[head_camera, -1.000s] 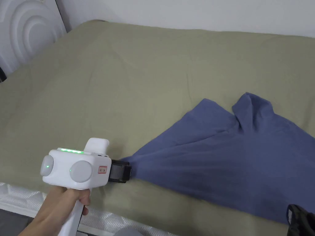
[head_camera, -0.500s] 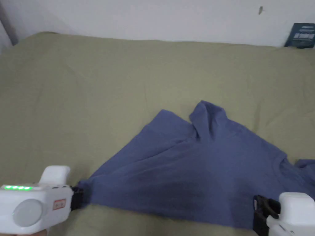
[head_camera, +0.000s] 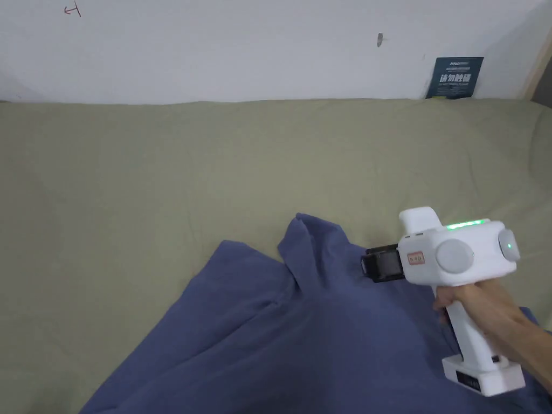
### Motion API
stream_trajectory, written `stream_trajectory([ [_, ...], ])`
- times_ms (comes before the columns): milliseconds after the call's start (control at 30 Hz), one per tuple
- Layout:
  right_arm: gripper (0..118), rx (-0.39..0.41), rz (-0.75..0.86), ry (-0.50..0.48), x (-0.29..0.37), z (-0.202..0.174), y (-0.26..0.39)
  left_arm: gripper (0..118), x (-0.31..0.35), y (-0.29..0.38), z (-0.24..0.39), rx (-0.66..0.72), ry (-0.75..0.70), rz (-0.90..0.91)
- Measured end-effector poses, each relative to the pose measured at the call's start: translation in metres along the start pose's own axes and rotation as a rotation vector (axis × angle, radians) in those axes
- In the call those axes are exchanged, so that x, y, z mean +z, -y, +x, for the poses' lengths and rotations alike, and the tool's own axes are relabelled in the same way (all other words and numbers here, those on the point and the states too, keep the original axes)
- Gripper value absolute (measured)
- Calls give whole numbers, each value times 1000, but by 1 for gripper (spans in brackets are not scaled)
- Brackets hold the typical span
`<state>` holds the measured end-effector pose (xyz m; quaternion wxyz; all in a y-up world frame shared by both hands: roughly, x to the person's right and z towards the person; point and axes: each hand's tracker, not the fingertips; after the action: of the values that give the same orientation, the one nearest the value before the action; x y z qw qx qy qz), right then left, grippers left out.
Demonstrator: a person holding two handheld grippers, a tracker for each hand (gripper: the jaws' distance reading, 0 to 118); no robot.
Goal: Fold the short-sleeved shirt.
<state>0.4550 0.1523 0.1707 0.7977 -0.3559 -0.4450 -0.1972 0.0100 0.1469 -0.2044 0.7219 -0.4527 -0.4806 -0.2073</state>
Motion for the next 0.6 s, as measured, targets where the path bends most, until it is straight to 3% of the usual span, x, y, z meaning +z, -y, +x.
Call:
stream_trajectory([
  [33, 111, 26, -79, -27, -16, 2, -6, 3, 0, 1, 1, 3, 0, -1],
  [100, 112, 53, -157, 27, -32, 0, -17, 3, 5, -2, 11, 11, 0, -2],
  [167, 103, 100, -200, 57, -51, 0, -15, 3, 5, -1, 14, 21, 6, -3],
  [233, 102, 133, -266, 60, -59, -2, -13, 3, 4, -4, 7, 29, 14, -10],
  [300, 91, 57, -255, 31, -54, 4, -17, 3, 4, -5, 11, 34, 20, -17],
  [333, 76, 70, -247, 31, -44, -2, -19, 3, 5, -5, 12, 31, 19, -18],
  [400, 3, 87, -228, 12, -26, -13, -21, 3, 6, -4, 18, 11, 13, -21],
  [467, 3, 112, -188, 8, -11, -21, -24, 3, 3, -5, 7, 25, 14, -23],
  [567, 3, 107, -185, -28, -2, 11, -88, 3, 4, -4, 2, 34, 16, -20],
  [600, 3, 117, -169, -17, -1, 3, -61, 3, 1, -4, -10, 47, 20, -19],
])
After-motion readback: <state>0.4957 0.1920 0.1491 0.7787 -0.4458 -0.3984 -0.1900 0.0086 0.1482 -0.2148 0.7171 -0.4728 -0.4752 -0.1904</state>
